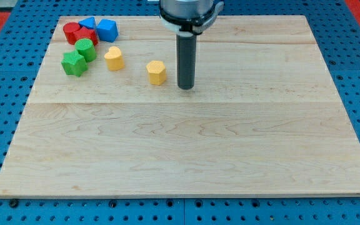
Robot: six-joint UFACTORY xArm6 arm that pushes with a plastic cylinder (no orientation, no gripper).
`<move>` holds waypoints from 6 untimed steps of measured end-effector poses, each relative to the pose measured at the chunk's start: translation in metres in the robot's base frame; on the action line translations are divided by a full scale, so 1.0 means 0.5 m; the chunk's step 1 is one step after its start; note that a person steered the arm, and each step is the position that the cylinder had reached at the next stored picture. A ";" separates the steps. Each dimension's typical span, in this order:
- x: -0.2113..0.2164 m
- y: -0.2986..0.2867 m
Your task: Slide the yellow hexagon bottom right to the yellow heart
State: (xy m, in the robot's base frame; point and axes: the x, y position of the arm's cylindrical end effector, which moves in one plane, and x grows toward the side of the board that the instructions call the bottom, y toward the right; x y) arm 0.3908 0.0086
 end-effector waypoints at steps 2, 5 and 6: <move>-0.027 -0.136; -0.064 -0.266; -0.067 -0.266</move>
